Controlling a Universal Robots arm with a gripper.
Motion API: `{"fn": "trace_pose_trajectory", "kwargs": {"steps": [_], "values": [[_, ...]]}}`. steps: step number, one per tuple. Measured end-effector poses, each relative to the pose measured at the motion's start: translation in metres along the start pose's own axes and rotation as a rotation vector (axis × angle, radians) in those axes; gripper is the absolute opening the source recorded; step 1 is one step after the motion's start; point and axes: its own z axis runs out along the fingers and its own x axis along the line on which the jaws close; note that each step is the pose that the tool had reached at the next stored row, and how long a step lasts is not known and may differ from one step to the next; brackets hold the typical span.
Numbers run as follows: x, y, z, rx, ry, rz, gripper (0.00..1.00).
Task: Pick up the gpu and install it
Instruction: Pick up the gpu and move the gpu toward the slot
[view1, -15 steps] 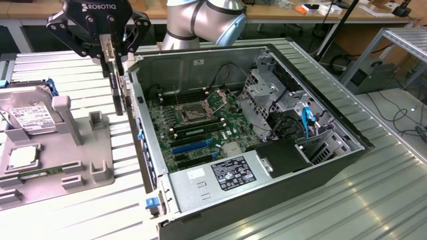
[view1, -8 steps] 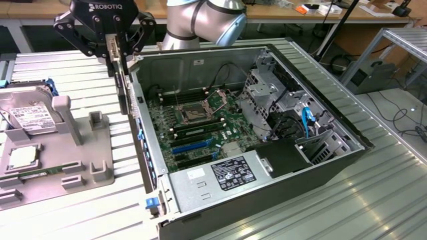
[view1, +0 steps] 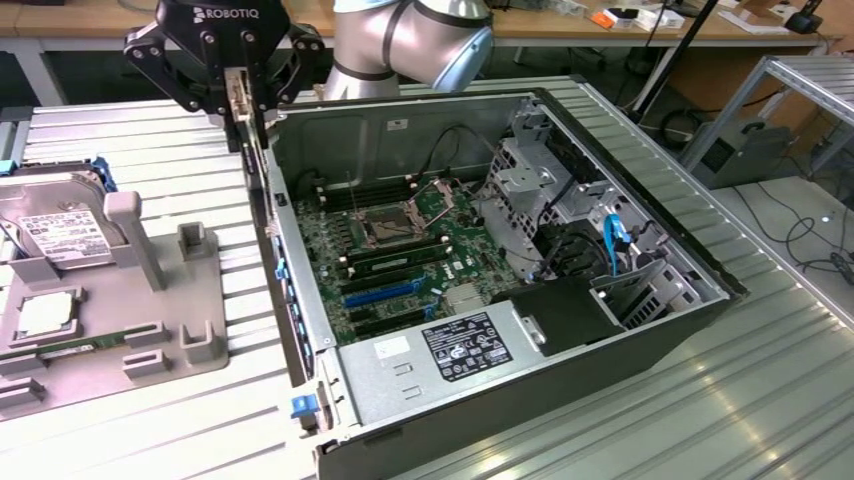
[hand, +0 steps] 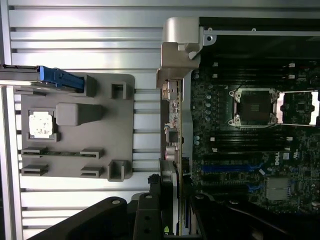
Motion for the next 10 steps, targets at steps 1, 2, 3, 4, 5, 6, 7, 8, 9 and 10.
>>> {"fn": "trace_pose_trajectory", "kwargs": {"steps": [1, 2, 3, 4, 5, 6, 7, 8, 9, 10], "values": [[-0.002, 0.0000, 0.0001, 0.0000, 0.0000, 0.000, 0.27], [-0.003, 0.0000, 0.0001, 0.0000, 0.0000, 0.000, 0.27], [-0.004, 0.0000, 0.0001, -0.0001, 0.0000, 0.000, 0.27], [-0.005, 0.0000, 0.0001, -0.0001, 0.0000, 0.000, 0.27], [-0.006, 0.0000, 0.0002, -0.0001, 0.0000, 0.000, 0.27], [-0.008, 0.0000, 0.0002, 0.0000, 0.0000, 0.000, 0.27], [-0.009, 0.0001, 0.0003, -0.0001, -0.0001, 0.000, 0.27], [-0.011, 0.0001, 0.0003, 0.0000, 0.0000, 0.000, 0.27], [-0.012, 0.0001, 0.0003, -0.0001, 0.0000, 0.000, 0.27], [-0.013, 0.0001, 0.0003, 0.0000, 0.0000, 0.000, 0.27]]}}
